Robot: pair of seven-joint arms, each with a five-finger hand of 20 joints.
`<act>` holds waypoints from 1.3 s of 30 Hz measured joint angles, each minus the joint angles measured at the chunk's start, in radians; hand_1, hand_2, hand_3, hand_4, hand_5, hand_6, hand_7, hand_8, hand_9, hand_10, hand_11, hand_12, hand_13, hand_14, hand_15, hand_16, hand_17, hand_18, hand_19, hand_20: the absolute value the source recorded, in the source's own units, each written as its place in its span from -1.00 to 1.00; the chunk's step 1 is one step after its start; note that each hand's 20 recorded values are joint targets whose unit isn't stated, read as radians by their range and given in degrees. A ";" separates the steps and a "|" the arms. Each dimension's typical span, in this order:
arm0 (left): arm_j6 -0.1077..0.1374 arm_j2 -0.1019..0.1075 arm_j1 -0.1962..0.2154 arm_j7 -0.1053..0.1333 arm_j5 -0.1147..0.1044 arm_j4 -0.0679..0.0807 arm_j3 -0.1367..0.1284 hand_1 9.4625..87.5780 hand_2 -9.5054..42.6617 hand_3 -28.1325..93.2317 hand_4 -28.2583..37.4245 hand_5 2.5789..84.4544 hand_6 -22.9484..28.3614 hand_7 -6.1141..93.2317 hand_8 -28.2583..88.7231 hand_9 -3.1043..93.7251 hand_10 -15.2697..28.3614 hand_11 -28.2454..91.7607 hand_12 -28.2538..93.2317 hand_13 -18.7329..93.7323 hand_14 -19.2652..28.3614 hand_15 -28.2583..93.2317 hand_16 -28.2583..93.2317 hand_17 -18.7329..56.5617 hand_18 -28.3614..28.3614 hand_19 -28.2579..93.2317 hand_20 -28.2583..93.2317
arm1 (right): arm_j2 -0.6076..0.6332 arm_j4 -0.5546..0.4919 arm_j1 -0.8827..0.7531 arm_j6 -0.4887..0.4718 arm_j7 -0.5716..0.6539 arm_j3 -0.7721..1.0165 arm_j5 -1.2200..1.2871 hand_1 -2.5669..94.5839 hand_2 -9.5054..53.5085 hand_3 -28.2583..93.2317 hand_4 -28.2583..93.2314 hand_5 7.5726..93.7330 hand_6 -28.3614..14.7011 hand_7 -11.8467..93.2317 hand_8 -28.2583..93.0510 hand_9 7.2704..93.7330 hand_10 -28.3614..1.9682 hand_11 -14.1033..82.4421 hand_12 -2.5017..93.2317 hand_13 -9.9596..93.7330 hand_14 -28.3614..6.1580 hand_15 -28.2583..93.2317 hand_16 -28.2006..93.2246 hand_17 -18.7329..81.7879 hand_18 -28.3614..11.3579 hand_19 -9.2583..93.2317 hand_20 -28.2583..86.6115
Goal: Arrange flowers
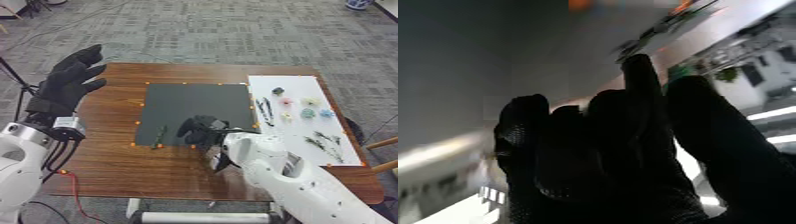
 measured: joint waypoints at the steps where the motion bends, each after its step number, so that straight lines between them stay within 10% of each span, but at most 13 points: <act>1: 0.000 0.000 0.002 0.001 0.000 0.000 -0.001 -0.59 -0.91 0.62 -0.91 -0.56 -0.07 -0.48 -0.67 -0.66 0.08 -0.31 -0.18 -0.60 0.29 0.08 -0.58 -0.89 0.70 0.11 -0.37 | 0.005 -0.001 -0.005 -0.019 -0.019 0.004 0.032 -0.52 -0.11 1.00 -0.67 0.00 0.37 -0.46 -0.75 0.62 0.06 0.68 -0.14 0.68 0.01 0.89 0.03 0.06 -0.77 0.89 0.26; 39: -0.001 0.004 -0.016 0.001 -0.001 0.004 0.021 -0.58 -0.91 0.62 -0.91 -0.55 -0.06 -0.45 -0.68 -0.66 0.08 -0.32 -0.17 -0.60 0.29 0.07 -0.57 -0.89 0.70 0.11 -0.37 | -0.114 0.090 0.064 -0.058 -0.046 -0.149 0.033 -0.53 -0.06 1.00 -0.69 -0.23 0.41 -0.47 -0.76 0.62 0.06 0.68 -0.16 0.69 0.03 0.89 0.02 0.06 -0.75 0.90 0.25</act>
